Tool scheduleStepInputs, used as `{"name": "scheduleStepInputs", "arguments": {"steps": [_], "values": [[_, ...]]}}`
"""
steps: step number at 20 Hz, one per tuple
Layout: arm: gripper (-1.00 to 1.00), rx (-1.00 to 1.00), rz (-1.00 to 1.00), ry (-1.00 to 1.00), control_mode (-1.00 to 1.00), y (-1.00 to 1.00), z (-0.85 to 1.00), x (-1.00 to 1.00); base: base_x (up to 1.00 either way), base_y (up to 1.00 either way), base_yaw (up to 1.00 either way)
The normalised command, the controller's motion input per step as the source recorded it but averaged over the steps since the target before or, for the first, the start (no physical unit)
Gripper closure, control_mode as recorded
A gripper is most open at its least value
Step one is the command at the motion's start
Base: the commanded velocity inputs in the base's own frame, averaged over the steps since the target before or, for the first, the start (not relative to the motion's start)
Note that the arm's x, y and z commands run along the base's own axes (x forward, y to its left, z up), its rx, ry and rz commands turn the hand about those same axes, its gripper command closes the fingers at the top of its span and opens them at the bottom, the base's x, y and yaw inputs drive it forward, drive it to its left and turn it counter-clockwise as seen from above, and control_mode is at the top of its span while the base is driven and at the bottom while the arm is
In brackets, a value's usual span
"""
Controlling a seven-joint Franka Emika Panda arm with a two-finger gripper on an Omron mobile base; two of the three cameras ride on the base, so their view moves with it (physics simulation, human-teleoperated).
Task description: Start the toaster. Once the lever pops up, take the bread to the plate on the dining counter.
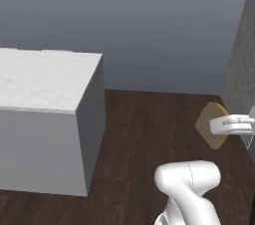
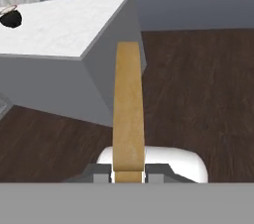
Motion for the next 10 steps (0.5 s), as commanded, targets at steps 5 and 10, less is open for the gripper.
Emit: {"name": "scheduleStepInputs", "arguments": {"steps": [5,10], "values": [[1.0,0.0,0.0,0.0,1.0,0.0,0.0,0.0,1.0,-0.14,-0.09],[1.0,0.0,0.0,0.0,1.0,0.0,0.0,0.0,1.0,-0.51,0.01]]}}
